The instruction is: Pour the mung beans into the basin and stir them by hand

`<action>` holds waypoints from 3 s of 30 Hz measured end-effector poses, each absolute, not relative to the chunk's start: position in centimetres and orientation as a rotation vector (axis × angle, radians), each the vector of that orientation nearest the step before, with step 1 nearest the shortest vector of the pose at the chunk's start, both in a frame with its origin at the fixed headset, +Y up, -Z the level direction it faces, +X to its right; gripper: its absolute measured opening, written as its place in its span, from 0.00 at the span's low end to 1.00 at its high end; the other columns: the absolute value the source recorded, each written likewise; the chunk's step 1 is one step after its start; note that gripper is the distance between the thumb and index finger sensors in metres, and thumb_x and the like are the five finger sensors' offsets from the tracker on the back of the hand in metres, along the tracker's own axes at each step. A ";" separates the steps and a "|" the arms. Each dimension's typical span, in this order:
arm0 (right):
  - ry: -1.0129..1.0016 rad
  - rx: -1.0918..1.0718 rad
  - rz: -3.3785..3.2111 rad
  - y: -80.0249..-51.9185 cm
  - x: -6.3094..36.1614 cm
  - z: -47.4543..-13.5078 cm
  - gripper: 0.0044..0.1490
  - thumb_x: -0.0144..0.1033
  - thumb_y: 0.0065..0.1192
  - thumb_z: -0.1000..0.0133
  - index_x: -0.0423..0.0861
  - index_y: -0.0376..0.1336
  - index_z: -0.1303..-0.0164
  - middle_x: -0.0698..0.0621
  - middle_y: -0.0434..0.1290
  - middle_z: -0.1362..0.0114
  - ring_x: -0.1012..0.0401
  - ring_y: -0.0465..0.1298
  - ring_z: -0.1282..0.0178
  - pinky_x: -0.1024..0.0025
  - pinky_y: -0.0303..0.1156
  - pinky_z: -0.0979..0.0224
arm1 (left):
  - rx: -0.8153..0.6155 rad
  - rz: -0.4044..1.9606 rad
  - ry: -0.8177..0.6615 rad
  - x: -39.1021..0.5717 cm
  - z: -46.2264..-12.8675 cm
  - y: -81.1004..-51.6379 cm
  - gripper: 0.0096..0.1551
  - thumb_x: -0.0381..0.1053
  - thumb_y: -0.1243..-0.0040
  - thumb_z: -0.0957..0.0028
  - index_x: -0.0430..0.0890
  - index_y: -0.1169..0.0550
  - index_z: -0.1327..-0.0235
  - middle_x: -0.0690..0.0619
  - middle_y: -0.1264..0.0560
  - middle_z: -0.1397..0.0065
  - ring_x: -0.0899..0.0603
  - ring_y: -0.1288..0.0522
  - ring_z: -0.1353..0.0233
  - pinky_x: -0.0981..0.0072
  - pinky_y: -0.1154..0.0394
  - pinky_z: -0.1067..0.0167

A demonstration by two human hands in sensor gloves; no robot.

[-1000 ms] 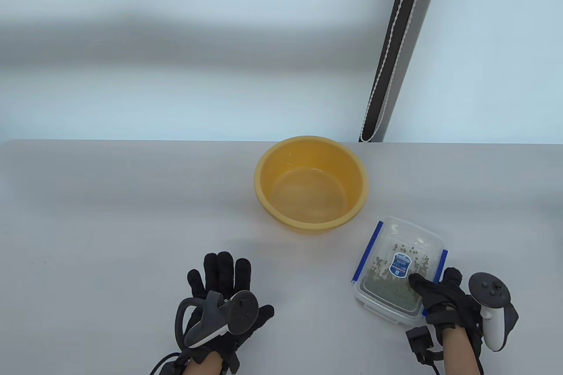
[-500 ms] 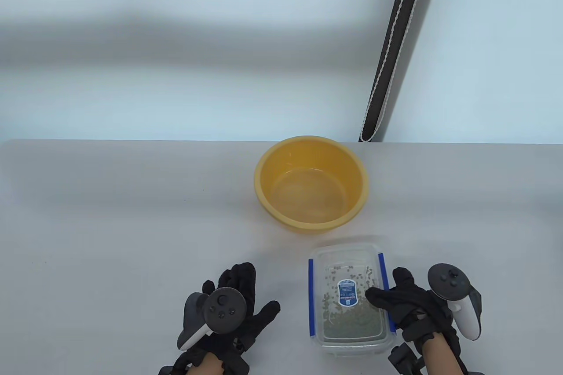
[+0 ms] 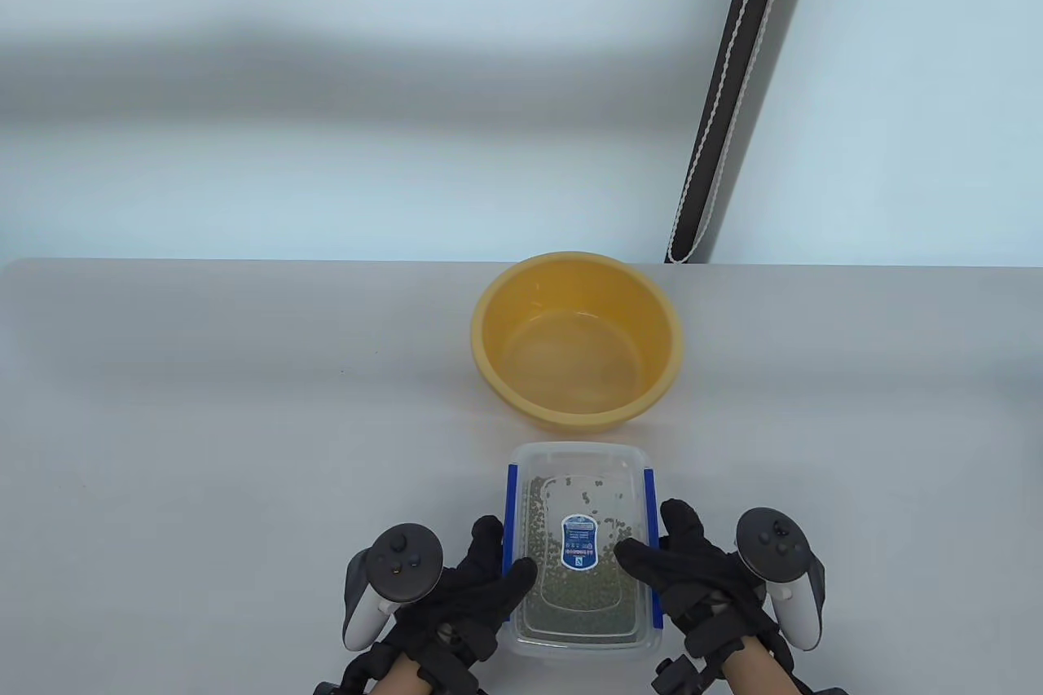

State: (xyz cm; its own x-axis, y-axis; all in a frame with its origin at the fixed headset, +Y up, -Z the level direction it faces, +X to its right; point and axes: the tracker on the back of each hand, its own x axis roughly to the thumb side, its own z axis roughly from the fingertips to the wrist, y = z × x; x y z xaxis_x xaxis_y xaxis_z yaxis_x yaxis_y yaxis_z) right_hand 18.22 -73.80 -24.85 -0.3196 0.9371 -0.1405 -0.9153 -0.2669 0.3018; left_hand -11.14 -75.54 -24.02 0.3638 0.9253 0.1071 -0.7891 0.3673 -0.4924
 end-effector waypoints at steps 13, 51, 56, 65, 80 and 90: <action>0.393 0.128 1.835 -74.9 17.5 -24.8 0.54 0.47 0.54 0.39 0.28 0.29 0.30 0.25 0.59 0.44 0.42 0.68 0.55 0.65 0.72 0.55 | -0.278 1.229 -0.318 -11.1 -23.7 -74.9 0.40 0.56 0.67 0.39 0.32 0.58 0.27 0.26 0.29 0.62 0.43 0.24 0.75 0.35 0.28 0.49; 0.205 0.141 1.790 -73.8 18.5 -25.0 0.38 0.39 0.42 0.39 0.23 0.47 0.32 0.34 0.73 0.53 0.48 0.78 0.64 0.69 0.80 0.67 | -0.608 1.505 -0.369 -11.0 -23.3 -76.3 0.65 0.71 0.60 0.40 0.24 0.75 0.40 0.14 0.43 0.34 0.24 0.24 0.41 0.25 0.34 0.46; 0.145 0.104 1.908 -73.2 18.8 -24.7 0.41 0.38 0.47 0.39 0.30 0.38 0.27 0.27 0.66 0.43 0.43 0.77 0.55 0.60 0.78 0.58 | -0.547 1.472 -0.348 -11.1 -23.3 -76.2 0.66 0.72 0.60 0.40 0.24 0.75 0.40 0.14 0.42 0.35 0.24 0.24 0.42 0.25 0.33 0.46; 0.477 0.299 1.818 -73.9 16.6 -24.0 0.57 0.54 0.53 0.39 0.24 0.35 0.27 0.16 0.46 0.32 0.29 0.63 0.38 0.44 0.70 0.44 | -0.547 1.499 -0.340 -11.2 -23.3 -76.6 0.64 0.74 0.65 0.40 0.25 0.76 0.42 0.14 0.45 0.34 0.24 0.26 0.40 0.25 0.35 0.45; 0.445 0.231 1.783 -74.4 17.5 -24.4 0.54 0.51 0.52 0.38 0.23 0.37 0.28 0.16 0.49 0.33 0.29 0.66 0.40 0.46 0.72 0.46 | -0.585 1.703 -0.343 -11.6 -23.7 -77.4 0.48 0.60 0.70 0.40 0.27 0.69 0.32 0.15 0.47 0.31 0.20 0.29 0.36 0.24 0.37 0.44; 0.457 0.209 1.784 -74.6 17.3 -24.2 0.57 0.53 0.55 0.39 0.21 0.38 0.29 0.15 0.49 0.34 0.28 0.66 0.40 0.44 0.72 0.46 | -0.584 1.644 -0.298 -11.7 -23.7 -77.3 0.56 0.64 0.66 0.42 0.26 0.75 0.38 0.15 0.44 0.33 0.21 0.27 0.38 0.24 0.35 0.44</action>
